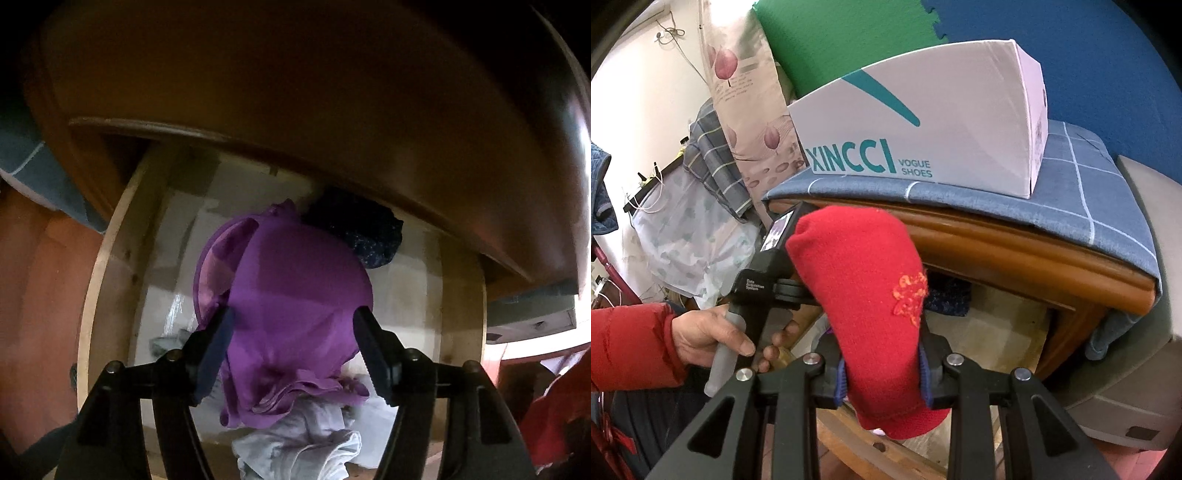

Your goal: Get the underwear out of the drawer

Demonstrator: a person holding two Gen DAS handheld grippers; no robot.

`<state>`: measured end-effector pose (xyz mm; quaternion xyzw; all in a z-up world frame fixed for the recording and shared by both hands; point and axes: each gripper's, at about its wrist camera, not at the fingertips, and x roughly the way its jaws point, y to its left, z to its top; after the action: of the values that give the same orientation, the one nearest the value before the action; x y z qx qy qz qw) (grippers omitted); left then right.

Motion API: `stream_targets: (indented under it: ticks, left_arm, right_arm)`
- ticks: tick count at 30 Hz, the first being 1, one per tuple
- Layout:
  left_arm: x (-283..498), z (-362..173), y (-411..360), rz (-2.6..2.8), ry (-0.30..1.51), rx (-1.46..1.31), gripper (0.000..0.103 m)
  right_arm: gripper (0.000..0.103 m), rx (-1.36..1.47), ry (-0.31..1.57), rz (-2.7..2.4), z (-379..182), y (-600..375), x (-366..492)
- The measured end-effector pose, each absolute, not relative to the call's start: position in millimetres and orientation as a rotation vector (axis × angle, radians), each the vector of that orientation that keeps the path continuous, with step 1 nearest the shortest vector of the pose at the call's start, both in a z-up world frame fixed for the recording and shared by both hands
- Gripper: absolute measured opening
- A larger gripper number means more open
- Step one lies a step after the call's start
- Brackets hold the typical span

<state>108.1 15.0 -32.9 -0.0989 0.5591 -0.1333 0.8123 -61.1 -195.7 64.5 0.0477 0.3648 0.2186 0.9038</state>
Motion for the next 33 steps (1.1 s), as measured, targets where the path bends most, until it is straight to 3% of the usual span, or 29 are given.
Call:
stream_targets:
  ticks: [4, 17, 19, 28, 33]
  left_arm:
    - [110.4, -47.7, 9.1, -0.342, 1.189, -0.287, 0.086]
    - [107.3, -77.3, 22.7, -0.266, 1.205, -0.444, 0.089]
    - [108.5, -75.4, 20.9, -0.269, 1.202, -0.456, 0.103]
    - [105.3, -81.4, 34.0, -0.290, 1.224, -0.583, 0.103]
    - [113.3, -90.8, 64.5, -0.168, 1.386, -0.742, 0.101]
  right_arm:
    - [0.029, 0.109, 0.749, 0.453, 66.2, -196.0, -60.5]
    - [0.029, 0.106, 0.742, 0.459, 66.9, -194.9, -59.4]
    - [0.029, 0.105, 0.743, 0.460, 66.8, -194.9, -59.7]
    - [0.029, 0.118, 0.735, 0.442, 64.8, -201.1, -61.7]
    - [0.029, 0.113, 0.729, 0.439, 66.5, -200.0, -65.3]
